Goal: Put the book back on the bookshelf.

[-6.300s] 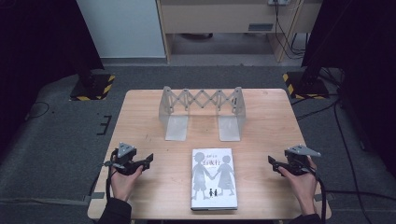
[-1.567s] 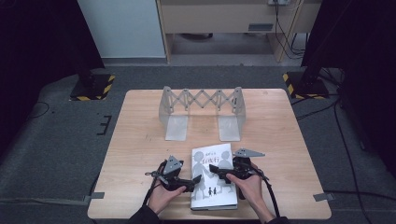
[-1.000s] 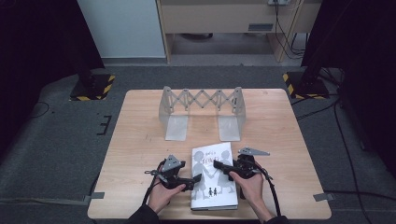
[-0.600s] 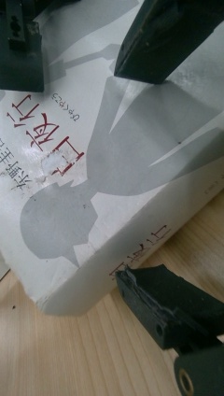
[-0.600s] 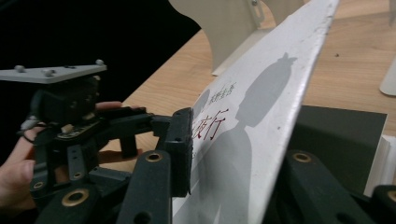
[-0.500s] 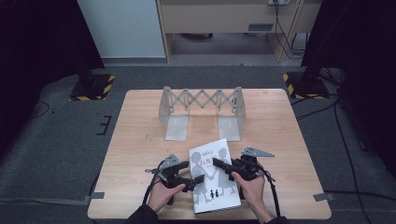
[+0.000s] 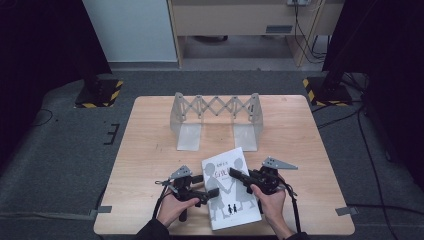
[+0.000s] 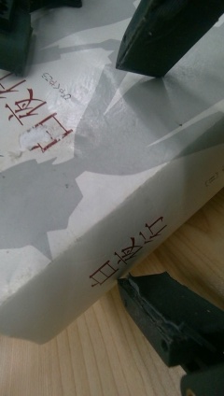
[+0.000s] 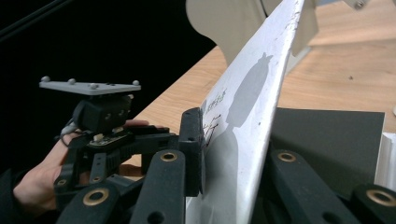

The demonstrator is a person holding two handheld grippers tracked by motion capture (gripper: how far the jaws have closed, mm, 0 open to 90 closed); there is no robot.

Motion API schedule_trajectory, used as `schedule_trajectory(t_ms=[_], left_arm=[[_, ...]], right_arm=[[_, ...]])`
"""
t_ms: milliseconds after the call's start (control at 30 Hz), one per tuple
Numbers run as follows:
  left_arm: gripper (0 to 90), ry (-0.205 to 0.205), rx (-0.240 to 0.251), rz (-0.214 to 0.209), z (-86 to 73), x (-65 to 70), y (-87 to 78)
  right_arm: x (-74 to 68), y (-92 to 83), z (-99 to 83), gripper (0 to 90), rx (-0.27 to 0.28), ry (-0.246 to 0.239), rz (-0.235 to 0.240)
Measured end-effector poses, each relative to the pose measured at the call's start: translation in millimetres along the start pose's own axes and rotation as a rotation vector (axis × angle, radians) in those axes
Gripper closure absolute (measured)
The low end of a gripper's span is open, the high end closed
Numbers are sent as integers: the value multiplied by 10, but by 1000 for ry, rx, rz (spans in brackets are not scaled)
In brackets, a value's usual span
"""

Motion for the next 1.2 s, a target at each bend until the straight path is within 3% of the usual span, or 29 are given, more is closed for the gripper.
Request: schedule_trajectory(t_ms=[100, 233, 333, 467, 667, 833, 1133, 1200], left_arm=[[0, -28, 5, -39, -10, -5, 14], [0, -33, 14, -87, -12, 17, 26], [0, -42, 9, -86, -18, 9, 35], [1, -46, 2, -79, -35, -7, 74], [7, -84, -21, -66, -82, -40, 145], [8, -113, -28, -55, -113, -59, 203], [12, -107, -33, -37, -107, -45, 222], [19, -92, -44, -21, -106, -40, 226]], right_arm=[[-1, -15, 3, 757, 5, -5, 25], [-23, -18, 8, 778, 3, 0, 49], [-28, -11, 16, 779, -4, 5, 47], [80, 9, 5, 734, -32, 15, 0], [187, 63, -59, 579, -73, -33, -113], [257, 87, -107, 490, -104, -78, -173], [313, 42, -117, 397, -111, -100, -213], [353, 9, -112, 349, -113, -123, -255]])
Point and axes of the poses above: each handheld gripper's, and its own axes: y roughly forward along the jaws, z roughly out of its top, x roughly to its right, the point moved 5 cm from there along y, roughly forward along the jaws, and after that the axes turned 14 degrees about y, right-handed, at the moved point
